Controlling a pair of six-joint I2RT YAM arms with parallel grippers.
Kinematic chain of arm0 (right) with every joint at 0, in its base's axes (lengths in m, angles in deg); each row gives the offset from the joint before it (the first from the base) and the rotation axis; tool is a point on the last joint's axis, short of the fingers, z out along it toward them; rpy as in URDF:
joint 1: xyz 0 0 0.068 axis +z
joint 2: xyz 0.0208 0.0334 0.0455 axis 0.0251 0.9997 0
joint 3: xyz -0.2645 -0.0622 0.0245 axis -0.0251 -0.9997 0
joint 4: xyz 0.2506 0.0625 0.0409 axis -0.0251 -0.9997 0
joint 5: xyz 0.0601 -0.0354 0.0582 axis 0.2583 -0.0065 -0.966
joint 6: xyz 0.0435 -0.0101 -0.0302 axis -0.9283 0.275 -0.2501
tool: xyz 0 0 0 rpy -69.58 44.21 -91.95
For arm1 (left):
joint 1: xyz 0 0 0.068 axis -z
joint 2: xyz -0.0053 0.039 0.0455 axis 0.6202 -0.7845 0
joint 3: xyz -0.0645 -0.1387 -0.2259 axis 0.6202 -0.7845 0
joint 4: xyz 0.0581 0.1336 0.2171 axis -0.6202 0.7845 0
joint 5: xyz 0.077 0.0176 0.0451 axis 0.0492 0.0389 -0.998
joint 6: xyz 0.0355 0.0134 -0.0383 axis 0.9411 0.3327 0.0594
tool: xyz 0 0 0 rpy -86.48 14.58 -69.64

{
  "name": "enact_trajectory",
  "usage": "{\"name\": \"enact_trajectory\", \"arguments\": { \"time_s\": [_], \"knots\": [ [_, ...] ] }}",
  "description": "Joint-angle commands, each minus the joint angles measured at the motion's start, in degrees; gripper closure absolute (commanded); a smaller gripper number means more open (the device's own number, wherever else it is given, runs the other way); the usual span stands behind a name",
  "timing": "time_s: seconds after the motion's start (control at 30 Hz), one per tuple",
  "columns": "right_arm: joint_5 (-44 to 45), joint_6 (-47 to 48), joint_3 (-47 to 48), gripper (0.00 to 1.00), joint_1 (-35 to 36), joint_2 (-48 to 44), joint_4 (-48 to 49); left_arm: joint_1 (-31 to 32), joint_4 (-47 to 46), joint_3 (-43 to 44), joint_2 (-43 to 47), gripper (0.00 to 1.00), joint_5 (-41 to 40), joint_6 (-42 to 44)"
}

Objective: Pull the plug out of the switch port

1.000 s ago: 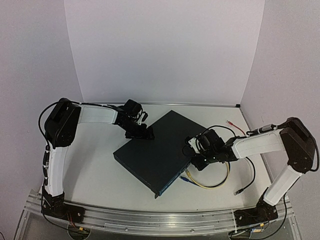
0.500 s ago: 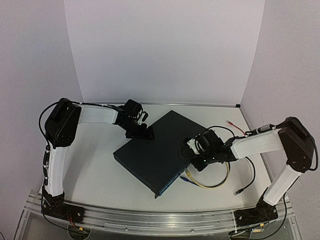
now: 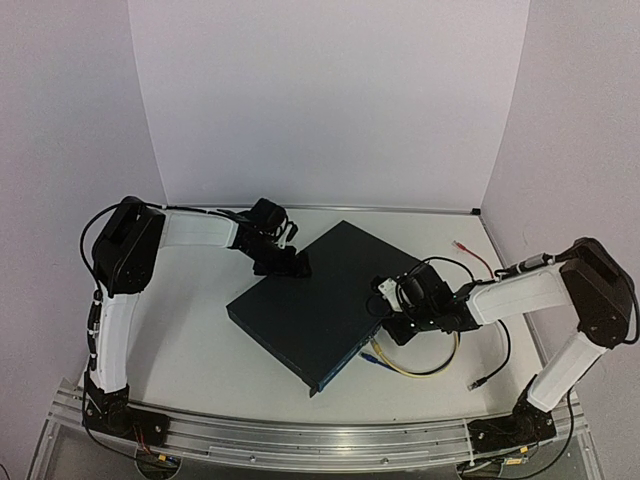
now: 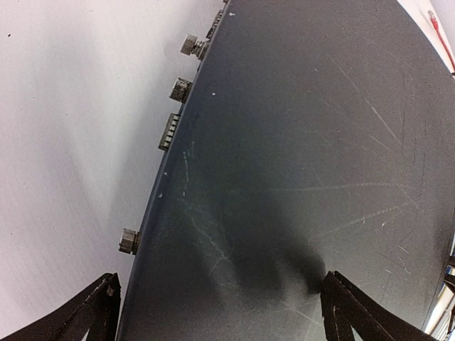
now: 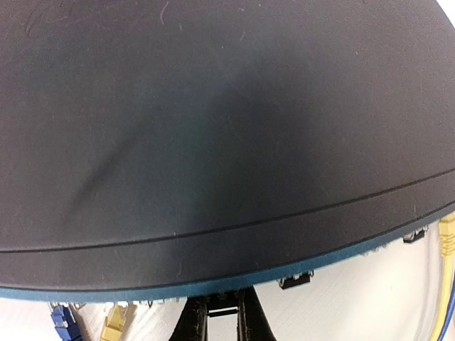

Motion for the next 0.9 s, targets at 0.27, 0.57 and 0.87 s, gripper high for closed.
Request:
{"name": "enact_trajectory", "arguments": {
  "time_s": [0.27, 0.57, 0.87],
  "knots": [
    [0.57, -1.78, -4.04, 1.0, -0.15, -8.68, -7.45, -1.5, 9.01, -3.17, -7.77, 0.03, -10.18, 1.01],
    [4.95, -7.0, -8.96, 1.0, -0.2, -19.98, -11.02, -1.57, 7.73, -4.21, -6.98, 0.03, -8.63, 0.96],
    [5.34, -17.85, -10.32, 1.0, -0.16, -20.15, -16.56, -1.57, 7.21, -4.26, -5.66, 0.03, -8.31, 1.05]
  ]
}}
